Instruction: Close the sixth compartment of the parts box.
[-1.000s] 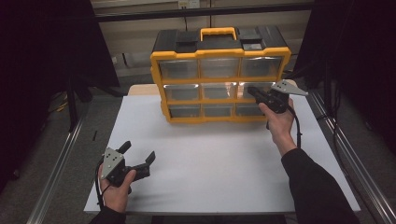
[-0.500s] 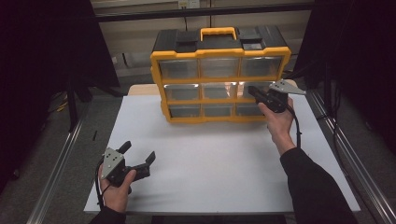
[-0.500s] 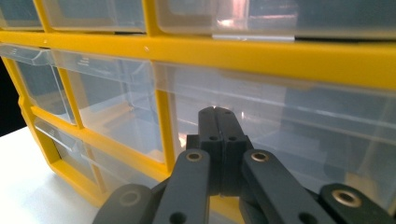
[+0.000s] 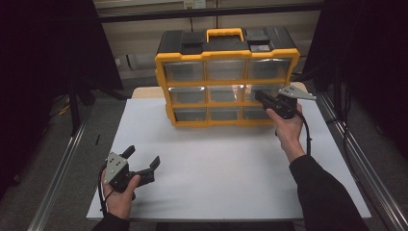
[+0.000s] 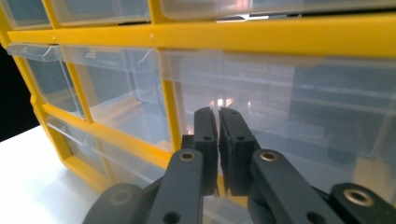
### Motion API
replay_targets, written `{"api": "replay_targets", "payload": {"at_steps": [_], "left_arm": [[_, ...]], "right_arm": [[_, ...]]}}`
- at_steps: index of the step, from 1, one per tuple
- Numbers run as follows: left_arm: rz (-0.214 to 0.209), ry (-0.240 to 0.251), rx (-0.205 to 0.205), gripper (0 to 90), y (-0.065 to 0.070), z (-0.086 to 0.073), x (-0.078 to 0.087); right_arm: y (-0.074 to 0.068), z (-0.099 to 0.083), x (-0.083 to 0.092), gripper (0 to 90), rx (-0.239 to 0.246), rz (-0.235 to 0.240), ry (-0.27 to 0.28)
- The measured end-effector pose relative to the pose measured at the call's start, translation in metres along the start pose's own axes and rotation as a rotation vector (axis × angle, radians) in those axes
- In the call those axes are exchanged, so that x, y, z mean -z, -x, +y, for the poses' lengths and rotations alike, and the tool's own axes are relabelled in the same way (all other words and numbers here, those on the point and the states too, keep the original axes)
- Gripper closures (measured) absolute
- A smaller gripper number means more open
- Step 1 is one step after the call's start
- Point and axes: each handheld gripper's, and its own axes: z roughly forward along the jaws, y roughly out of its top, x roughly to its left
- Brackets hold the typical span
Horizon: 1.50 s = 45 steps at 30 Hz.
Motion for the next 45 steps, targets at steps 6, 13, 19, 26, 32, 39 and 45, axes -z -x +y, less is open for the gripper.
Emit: {"api": "replay_targets", "payload": {"at_steps": [6,13,19,26,32,39,45], "left_arm": [[0.005,-0.001,0.002,3.3,0.000,0.000,0.000],[0.005,-0.009,0.006,3.1,-0.001,-0.001,0.000],[0.000,-0.007,0.006,3.1,-0.001,-0.001,0.000],[0.001,-0.006,0.006,3.1,-0.001,-0.001,-0.001],[0.007,-0.011,0.006,3.1,0.000,-0.001,-0.002],[0.009,-0.012,0.002,2.8,-0.002,-0.001,-0.002],[0.016,-0.013,0.009,2.7,-0.004,-0.002,-0.003]], "right_arm": [[-0.004,0.000,0.006,80.9,0.009,0.027,0.010],[-0.007,0.000,0.015,66.4,0.001,0.043,0.016],[-0.007,-0.001,0.026,29.6,-0.020,0.024,0.008],[-0.004,-0.008,0.037,3.9,-0.030,0.020,-0.016],[-0.005,-0.013,0.050,0.5,-0.013,0.010,-0.019],[-0.010,-0.014,0.069,0.8,-0.005,0.013,-0.018],[-0.014,-0.031,0.082,1.6,0.014,-0.002,-0.049]]}}
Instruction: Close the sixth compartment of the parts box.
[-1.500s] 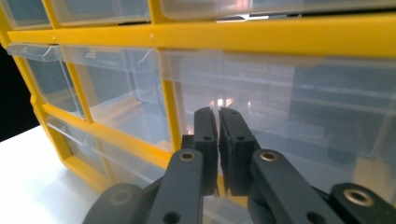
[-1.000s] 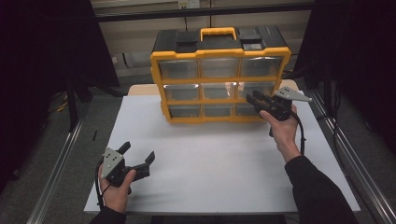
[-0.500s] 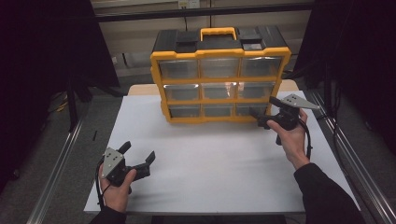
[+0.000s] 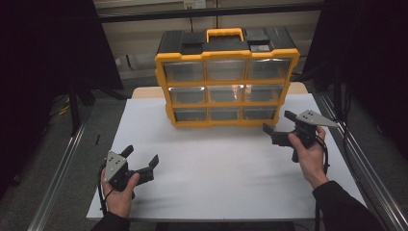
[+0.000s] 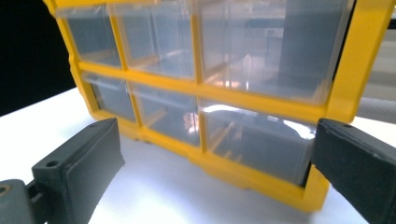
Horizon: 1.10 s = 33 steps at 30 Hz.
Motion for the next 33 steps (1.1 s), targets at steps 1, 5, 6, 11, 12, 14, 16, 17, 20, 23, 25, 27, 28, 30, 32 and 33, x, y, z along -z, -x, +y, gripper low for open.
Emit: {"api": "replay_targets", "payload": {"at_steps": [1,5,6,11,12,14,16,17,20,23,25,27,28,30,32,33], "left_arm": [[0.001,0.002,0.001,2.8,0.001,0.000,0.000],[-0.003,-0.002,-0.005,2.8,0.001,0.000,0.000],[-0.007,-0.002,0.002,2.8,0.001,0.000,0.000],[0.009,-0.009,0.008,2.8,0.001,0.000,0.000],[0.012,-0.015,-0.005,2.8,0.001,0.000,0.001],[0.007,-0.005,0.009,2.8,0.002,0.000,0.000],[0.006,-0.007,0.009,2.8,0.002,0.000,0.000],[0.006,-0.006,0.012,2.8,0.003,0.000,0.000],[0.003,-0.008,0.010,2.8,0.003,0.000,0.000],[0.003,-0.010,0.005,2.8,0.001,0.000,0.001],[0.001,-0.006,0.014,2.8,0.002,0.000,0.002],[0.015,-0.008,0.010,2.8,0.002,0.000,0.003],[0.007,-0.009,0.013,2.8,0.002,0.000,0.002],[0.004,-0.007,0.018,2.8,0.003,0.000,0.003],[0.006,-0.020,0.006,2.8,0.002,0.001,0.005],[0.018,-0.010,0.012,2.8,0.002,0.001,0.005]], "right_arm": [[0.000,-0.002,0.001,1.5,0.002,-0.005,0.001],[-0.002,-0.004,0.011,1.1,0.002,-0.019,0.009],[-0.002,-0.004,0.014,1.2,-0.002,-0.018,0.015],[-0.004,-0.006,0.029,1.0,0.003,-0.027,0.020],[-0.004,-0.007,0.031,1.1,0.003,-0.032,0.015],[-0.004,-0.011,0.036,1.1,0.001,-0.043,0.013],[-0.004,-0.015,0.041,0.8,0.001,-0.061,0.008],[-0.004,-0.016,0.044,0.8,0.000,-0.068,0.008],[-0.003,-0.017,0.053,0.9,-0.005,-0.079,0.012],[-0.003,-0.020,0.063,0.9,-0.012,-0.086,0.015],[-0.004,-0.024,0.073,0.9,-0.007,-0.097,0.008],[-0.004,-0.025,0.075,0.9,-0.006,-0.099,0.009],[-0.004,-0.029,0.082,0.9,0.003,-0.115,0.007],[-0.002,-0.031,0.087,0.9,-0.005,-0.119,0.006],[-0.001,-0.033,0.090,0.9,-0.008,-0.130,0.004],[0.001,-0.035,0.093,0.9,-0.009,-0.135,0.002]]}}
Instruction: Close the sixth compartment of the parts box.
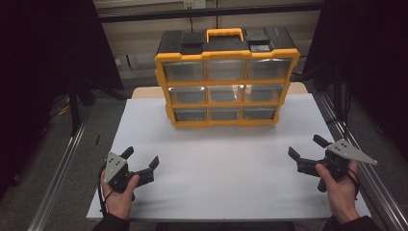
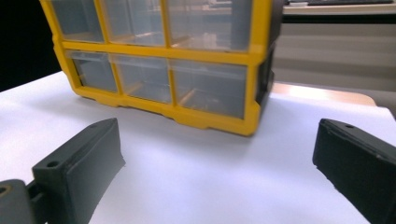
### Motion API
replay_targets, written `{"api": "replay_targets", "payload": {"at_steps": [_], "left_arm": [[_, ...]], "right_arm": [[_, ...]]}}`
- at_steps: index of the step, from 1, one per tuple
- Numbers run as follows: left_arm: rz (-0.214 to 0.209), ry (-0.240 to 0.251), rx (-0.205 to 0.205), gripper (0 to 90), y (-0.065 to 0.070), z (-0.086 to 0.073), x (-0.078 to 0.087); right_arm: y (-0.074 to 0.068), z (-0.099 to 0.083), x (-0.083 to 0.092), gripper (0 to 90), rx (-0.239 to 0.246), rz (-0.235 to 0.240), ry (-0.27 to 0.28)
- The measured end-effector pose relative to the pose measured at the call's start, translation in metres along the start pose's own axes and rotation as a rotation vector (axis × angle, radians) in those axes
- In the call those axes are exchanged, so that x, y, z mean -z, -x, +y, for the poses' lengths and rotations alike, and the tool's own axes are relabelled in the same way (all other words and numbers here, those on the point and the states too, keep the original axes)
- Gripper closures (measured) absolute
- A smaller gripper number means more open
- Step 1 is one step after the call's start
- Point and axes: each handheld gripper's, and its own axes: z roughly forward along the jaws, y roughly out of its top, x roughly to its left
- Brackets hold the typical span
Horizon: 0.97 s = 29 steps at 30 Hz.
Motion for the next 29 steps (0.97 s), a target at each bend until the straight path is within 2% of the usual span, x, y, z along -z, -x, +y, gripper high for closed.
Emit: {"api": "replay_targets", "payload": {"at_steps": [1,2,3,5,8,9,12,14,15,16,19,22,29], "left_arm": [[-0.009,0.005,0.007,2.8,0.000,0.000,0.000],[0.000,-0.001,-0.004,2.8,-0.001,0.000,0.001],[0.000,-0.004,0.007,2.8,-0.001,-0.001,0.002],[-0.001,-0.003,0.001,2.8,-0.001,-0.001,0.002],[-0.017,-0.010,-0.001,2.8,0.000,-0.002,0.004],[-0.005,-0.015,-0.010,2.8,0.000,-0.003,0.005],[-0.008,-0.016,0.002,2.8,0.001,-0.003,0.005],[-0.002,-0.023,-0.013,2.8,0.001,-0.003,0.007],[-0.014,-0.021,0.000,2.8,0.001,-0.003,0.006],[-0.001,-0.021,0.012,2.8,0.001,-0.003,0.006],[0.005,-0.003,0.012,2.8,0.000,-0.001,0.009],[0.004,-0.012,0.016,2.8,-0.003,-0.002,0.008],[-0.006,-0.015,0.003,2.7,0.000,-0.001,0.004]], "right_arm": [[0.002,-0.003,0.005,0.9,-0.011,-0.014,0.001],[0.002,-0.003,0.005,0.9,-0.011,-0.014,0.001],[0.003,-0.004,0.007,0.9,-0.007,-0.012,0.002],[0.005,-0.006,0.015,0.9,-0.016,-0.015,0.001],[0.006,-0.009,0.023,0.9,-0.023,-0.024,0.012],[0.007,-0.010,0.025,0.9,-0.015,-0.030,0.011],[0.008,-0.015,0.031,1.0,-0.004,-0.053,0.002],[0.010,-0.020,0.035,1.0,0.000,-0.065,-0.008],[0.010,-0.021,0.036,1.0,0.003,-0.075,-0.012],[0.010,-0.023,0.038,1.0,0.009,-0.070,-0.028],[0.009,-0.025,0.040,1.2,0.003,-0.071,-0.025],[0.010,-0.024,0.040,1.2,-0.003,-0.056,-0.025],[0.011,-0.024,0.038,1.2,-0.002,-0.058,-0.023]]}}
